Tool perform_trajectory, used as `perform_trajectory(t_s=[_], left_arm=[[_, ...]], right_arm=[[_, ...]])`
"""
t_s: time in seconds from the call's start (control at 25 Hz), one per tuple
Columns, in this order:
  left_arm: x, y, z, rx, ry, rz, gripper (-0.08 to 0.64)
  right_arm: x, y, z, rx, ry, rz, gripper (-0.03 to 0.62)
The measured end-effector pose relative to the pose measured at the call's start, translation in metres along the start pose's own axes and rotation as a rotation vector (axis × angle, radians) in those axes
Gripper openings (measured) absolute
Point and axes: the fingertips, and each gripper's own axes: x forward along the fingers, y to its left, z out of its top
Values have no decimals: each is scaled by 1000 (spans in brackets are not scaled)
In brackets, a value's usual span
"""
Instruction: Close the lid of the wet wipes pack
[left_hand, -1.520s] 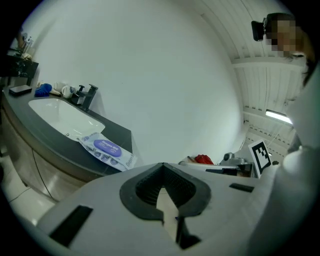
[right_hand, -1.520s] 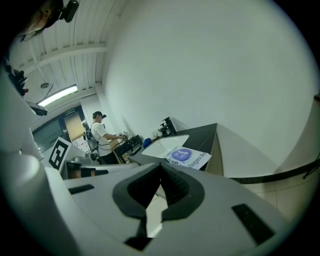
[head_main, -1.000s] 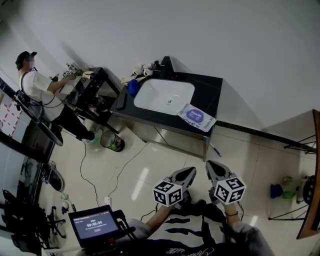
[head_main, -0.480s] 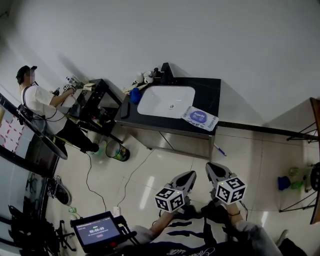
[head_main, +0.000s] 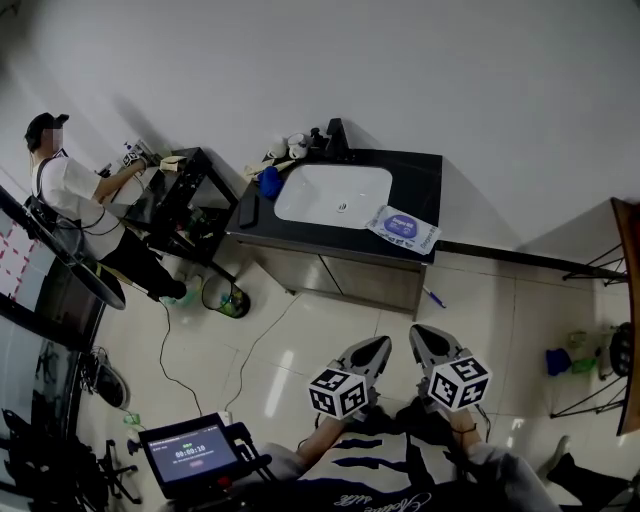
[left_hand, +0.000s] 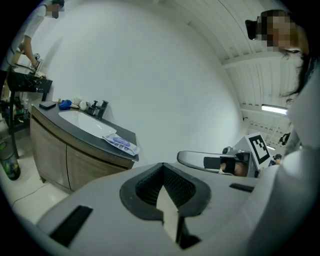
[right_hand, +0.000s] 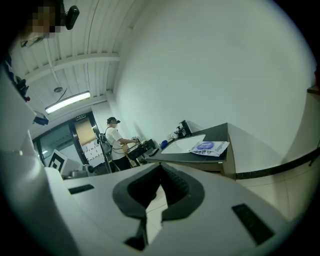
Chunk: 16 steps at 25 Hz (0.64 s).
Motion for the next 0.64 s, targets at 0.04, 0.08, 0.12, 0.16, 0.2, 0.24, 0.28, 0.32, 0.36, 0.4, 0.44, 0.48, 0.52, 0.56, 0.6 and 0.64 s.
perform_trajectory(t_s=[0.04,0.08,0.12,0.16,0.2,0.24,0.28,0.32,0.36,0.4,0.44,0.48,0.52,0.56,0.6,0.64], left_arm=[[0,0,0,-2,-4,-6,0],[-1,0,0,-4,-6,-11,0],[-3,1,1,-5,-7,-16,0],[-5,2,3,-8,-6,-19,0],[-6,3,5,-11,-4,-23,0],[-8,4,7,-14,-2,-27,0],[-8,5,8,-16,0,-30,0],[-8,5,8,-18,2,-34,0],[-8,5,8,-19,3,-37,0],[-8,5,8,-20,4,-39,1],[-8,6,7,-22,4,-40,0],[-8,7,7,-23,4,-41,0],[-8,7,6,-25,5,-42,1],[-8,8,6,-26,7,-42,0],[-8,9,5,-26,9,-43,2],[-8,9,4,-27,11,-43,1]], right_arm=[[-2,1,-1,-3,-1,-6,-6],[-3,2,-1,-6,-3,-13,-6],[-4,3,-1,-8,-5,-20,-6],[-4,5,1,-9,-6,-27,-6],[-3,7,3,-11,-7,-35,-6],[-4,9,5,-13,-7,-42,-6],[-4,11,6,-15,-7,-48,-6],[-5,11,6,-17,-7,-53,-6],[-5,11,6,-20,-6,-56,-6],[-6,12,5,-22,-4,-59,-6],[-5,12,4,-24,-3,-60,-6],[-5,12,3,-24,-2,-61,-6],[-4,12,2,-25,-1,-62,-6],[-4,12,1,-25,0,-63,-6],[-4,12,0,-25,1,-64,-6],[-3,12,-1,-25,2,-65,-6]])
